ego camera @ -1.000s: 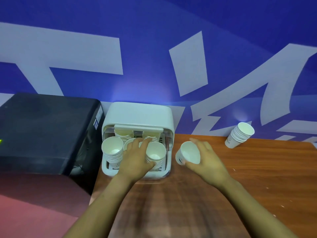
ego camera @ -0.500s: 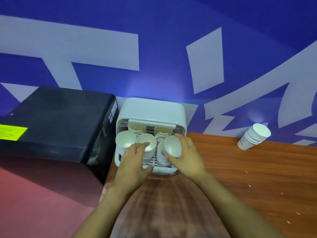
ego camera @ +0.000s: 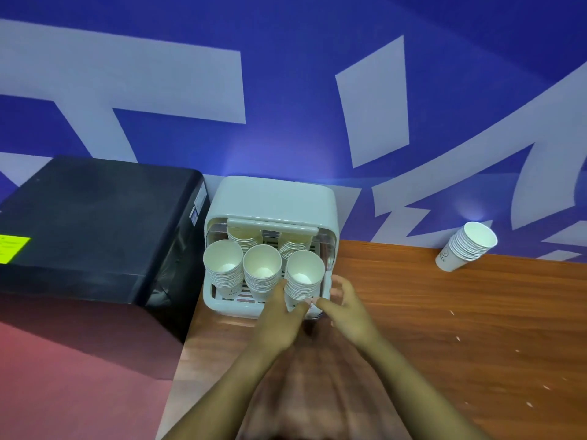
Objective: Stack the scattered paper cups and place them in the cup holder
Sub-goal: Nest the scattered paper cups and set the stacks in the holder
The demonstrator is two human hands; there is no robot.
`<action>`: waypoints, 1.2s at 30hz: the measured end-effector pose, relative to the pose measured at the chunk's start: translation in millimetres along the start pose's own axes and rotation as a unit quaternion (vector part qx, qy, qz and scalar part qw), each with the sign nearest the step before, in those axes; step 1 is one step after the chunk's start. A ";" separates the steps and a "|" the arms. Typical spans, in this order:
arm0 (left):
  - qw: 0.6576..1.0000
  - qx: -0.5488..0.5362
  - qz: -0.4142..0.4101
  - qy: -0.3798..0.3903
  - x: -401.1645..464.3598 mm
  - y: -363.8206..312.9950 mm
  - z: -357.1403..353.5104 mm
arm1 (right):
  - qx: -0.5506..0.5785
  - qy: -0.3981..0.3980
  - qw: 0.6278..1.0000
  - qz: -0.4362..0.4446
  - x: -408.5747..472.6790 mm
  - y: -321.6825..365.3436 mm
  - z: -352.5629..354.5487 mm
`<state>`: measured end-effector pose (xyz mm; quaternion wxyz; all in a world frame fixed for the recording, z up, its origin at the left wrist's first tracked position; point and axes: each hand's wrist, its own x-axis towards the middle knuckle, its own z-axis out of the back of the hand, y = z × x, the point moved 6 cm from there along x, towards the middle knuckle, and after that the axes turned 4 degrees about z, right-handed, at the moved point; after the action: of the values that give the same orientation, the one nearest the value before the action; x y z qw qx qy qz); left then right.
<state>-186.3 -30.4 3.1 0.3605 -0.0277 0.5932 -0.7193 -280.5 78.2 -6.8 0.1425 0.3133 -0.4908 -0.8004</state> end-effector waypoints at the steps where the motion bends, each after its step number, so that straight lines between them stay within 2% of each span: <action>1: 1.000 -0.016 0.001 -0.004 1.2 -0.6 -0.8 | 0.001 0.009 1.000 -0.012 2.4 -1.9 -0.3; 4: 1.000 -0.023 0.000 -0.007 5.9 1.6 -3.0 | 0.015 0.033 0.999 -0.024 9.9 -4.9 -2.7; 7: 1.000 -0.020 -0.002 0.015 11.3 1.4 -9.7 | 0.080 0.062 0.994 -0.033 14.1 -5.8 -13.2; 15: 0.997 -0.065 -0.005 0.040 34.0 -7.1 -21.4 | 0.188 0.008 0.982 0.027 26.9 2.5 -20.4; 21: 0.999 -0.037 0.010 0.020 51.3 -19.0 -20.2 | 0.212 0.025 0.974 0.071 38.4 18.8 -23.8; 24: 0.999 0.001 0.010 0.036 50.9 -16.4 -25.3 | 0.203 0.029 0.976 0.070 36.9 16.3 -24.1; 30: 0.998 -0.026 0.029 0.046 38.8 -12.7 -17.1 | 0.183 0.050 0.982 0.009 22.7 7.2 -8.6; 33: 0.998 -0.043 0.026 0.041 19.8 -8.9 -16.4 | 0.124 0.037 0.992 -0.007 8.9 -1.7 13.1; 36: 0.999 -0.038 -0.013 0.028 -3.6 -6.0 -25.9 | 0.061 0.031 0.997 -0.035 -4.8 -14.8 40.2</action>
<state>-198.6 -6.6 2.1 0.3333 -0.0295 0.6297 -0.7011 -301.5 115.8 -5.0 0.1108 0.3631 -0.5226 -0.7634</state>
